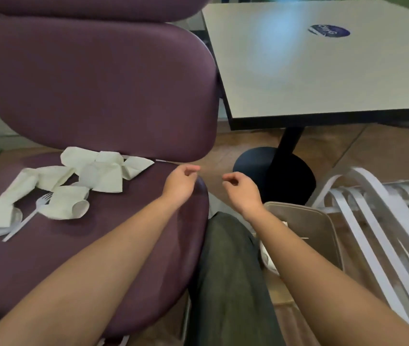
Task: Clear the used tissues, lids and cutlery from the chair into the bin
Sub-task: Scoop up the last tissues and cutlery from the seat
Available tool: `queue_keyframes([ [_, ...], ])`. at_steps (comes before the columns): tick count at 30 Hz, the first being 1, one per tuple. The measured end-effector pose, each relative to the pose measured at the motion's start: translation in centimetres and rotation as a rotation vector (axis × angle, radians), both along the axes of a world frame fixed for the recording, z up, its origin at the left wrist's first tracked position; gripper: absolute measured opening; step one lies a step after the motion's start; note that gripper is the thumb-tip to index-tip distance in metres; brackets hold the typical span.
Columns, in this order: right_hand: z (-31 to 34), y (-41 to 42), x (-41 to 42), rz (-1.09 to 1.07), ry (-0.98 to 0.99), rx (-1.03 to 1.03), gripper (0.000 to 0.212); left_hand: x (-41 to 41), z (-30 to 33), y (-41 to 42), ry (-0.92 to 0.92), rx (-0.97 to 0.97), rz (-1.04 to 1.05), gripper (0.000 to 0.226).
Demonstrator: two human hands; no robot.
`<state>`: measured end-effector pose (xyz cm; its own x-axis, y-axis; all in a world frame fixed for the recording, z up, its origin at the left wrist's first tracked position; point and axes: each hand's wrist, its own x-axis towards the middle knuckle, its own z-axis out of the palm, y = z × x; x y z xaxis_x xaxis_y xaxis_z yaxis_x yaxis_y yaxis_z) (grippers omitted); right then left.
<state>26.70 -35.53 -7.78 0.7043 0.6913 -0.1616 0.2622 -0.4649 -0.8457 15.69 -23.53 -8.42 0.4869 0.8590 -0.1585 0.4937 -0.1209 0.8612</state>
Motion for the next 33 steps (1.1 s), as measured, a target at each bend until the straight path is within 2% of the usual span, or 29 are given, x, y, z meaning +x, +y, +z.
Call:
queue_keyframes([
  [7, 0.0, 6.5, -5.1, 0.141, -0.056, -0.045, 0.023, -6.6, 0.8, 4.8, 0.062, 0.059, 0.117, 0.022],
  [16, -2.9, 13.3, -9.3, 0.299, -0.119, -0.154, 0.026, -12.3, -0.5, 10.3, 0.346, 0.235, 0.233, 0.042],
  [18, -3.4, 14.7, -9.5, 0.336, -0.158, -0.163, 0.028, -12.5, -0.7, 10.8, 0.357, 0.265, 0.257, 0.05],
  [22, -4.0, 17.0, -10.0, 0.384, -0.266, -0.182, 0.034, -13.0, -1.4, 12.1, 0.468, 0.263, 0.176, 0.082],
  [25, -4.3, 18.6, -10.2, 0.428, -0.371, -0.178, 0.041, -13.2, -2.1, 13.0, 0.557, 0.309, 0.133, 0.091],
  [28, -4.6, 20.0, -10.4, 0.493, -0.455, -0.161, 0.048, -13.3, -2.9, 13.3, 0.615, 0.368, 0.105, 0.09],
  [33, -5.7, 22.5, -10.6, 0.557, -0.47, -0.176, 0.05, -13.8, -3.3, 14.1, 0.588, 0.423, 0.129, 0.069],
])
